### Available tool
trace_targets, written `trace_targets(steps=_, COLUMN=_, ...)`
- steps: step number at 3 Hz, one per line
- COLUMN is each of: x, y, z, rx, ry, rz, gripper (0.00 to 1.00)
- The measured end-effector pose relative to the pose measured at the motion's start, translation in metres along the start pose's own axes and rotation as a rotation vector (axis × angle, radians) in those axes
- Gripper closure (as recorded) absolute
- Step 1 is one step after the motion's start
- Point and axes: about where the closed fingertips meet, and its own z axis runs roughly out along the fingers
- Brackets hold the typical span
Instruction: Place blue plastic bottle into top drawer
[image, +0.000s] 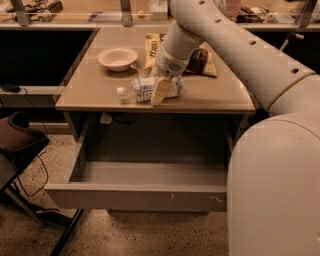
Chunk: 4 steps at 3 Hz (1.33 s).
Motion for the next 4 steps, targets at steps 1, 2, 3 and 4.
trace_targets(steps=1, x=0.0, y=0.0, z=0.0, rx=0.0, ry=0.0, rz=0.0, gripper=0.66)
trace_targets(steps=2, x=0.0, y=0.015, z=-0.026, rx=0.045, ry=0.009, rz=0.029, gripper=0.89)
trace_targets(steps=3, x=-0.002, y=0.057, z=-0.083, rx=0.161, ry=-0.029, rz=0.115, gripper=1.0)
trace_targets(steps=4, x=0.004, y=0.115, z=-0.125, rx=0.26, ry=-0.067, rz=0.161, gripper=1.0)
